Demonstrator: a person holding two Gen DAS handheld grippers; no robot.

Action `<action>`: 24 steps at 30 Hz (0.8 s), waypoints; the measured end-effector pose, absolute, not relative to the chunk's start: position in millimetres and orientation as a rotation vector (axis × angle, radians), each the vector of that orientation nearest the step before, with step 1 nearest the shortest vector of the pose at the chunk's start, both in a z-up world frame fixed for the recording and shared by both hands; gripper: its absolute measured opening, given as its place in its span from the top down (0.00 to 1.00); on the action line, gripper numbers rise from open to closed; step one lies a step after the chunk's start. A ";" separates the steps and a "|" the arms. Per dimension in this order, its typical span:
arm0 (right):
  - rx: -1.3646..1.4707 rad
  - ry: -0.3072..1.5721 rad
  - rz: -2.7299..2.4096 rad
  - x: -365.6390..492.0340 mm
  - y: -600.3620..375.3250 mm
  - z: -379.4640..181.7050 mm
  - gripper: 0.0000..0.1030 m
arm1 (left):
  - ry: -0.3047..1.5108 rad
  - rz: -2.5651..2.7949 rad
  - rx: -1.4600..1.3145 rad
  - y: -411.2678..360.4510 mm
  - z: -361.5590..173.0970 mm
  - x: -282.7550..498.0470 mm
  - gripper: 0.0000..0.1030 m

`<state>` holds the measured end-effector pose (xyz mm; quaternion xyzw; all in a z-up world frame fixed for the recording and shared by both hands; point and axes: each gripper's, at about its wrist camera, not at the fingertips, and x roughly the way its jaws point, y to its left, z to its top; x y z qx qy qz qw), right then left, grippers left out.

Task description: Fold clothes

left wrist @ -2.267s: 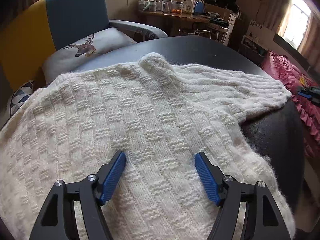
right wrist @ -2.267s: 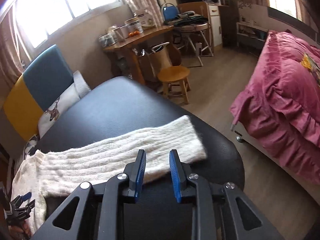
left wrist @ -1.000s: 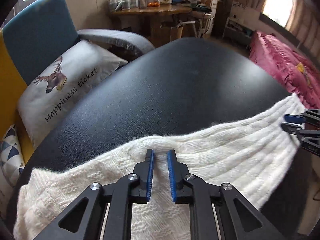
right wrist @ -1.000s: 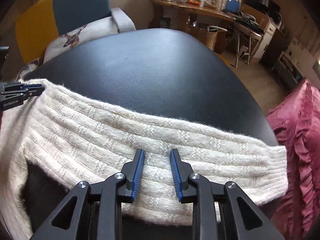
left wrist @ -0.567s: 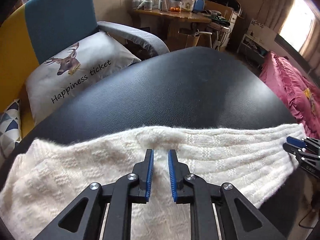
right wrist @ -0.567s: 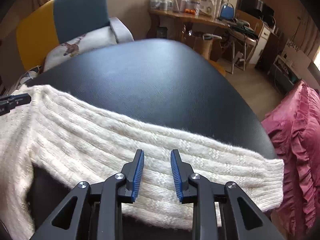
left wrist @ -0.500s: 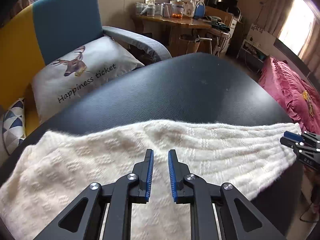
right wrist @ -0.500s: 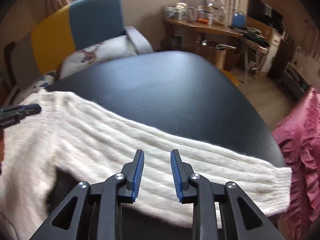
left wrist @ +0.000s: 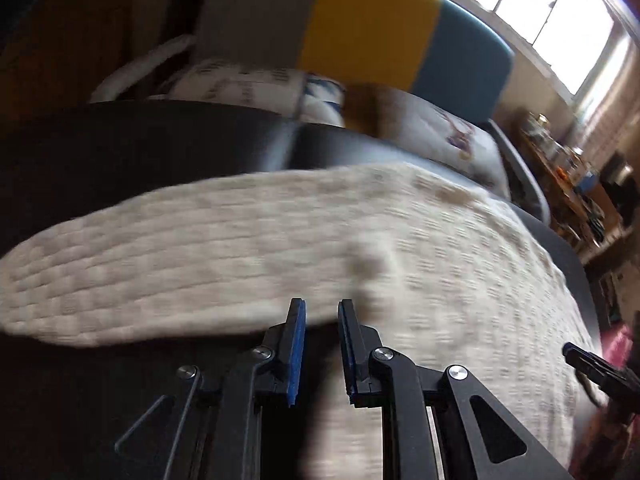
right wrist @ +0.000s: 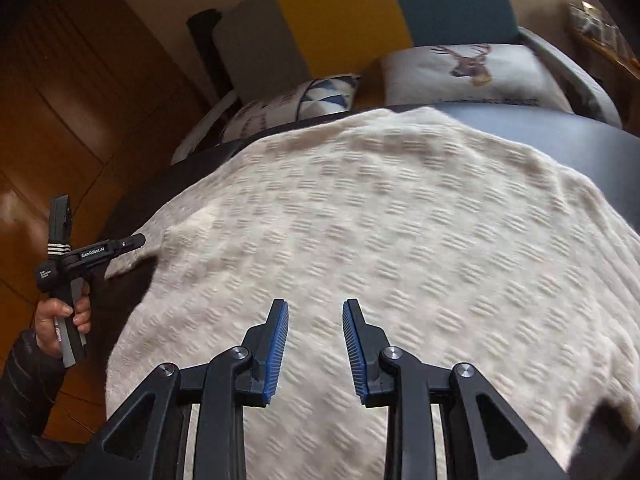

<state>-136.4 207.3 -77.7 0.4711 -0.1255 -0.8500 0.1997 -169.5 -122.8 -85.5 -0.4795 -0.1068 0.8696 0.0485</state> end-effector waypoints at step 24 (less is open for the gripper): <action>1.352 -0.196 -2.273 -137.5 128.8 -96.3 0.72 | -0.361 2.548 -1.390 -206.4 -90.6 -212.3 0.79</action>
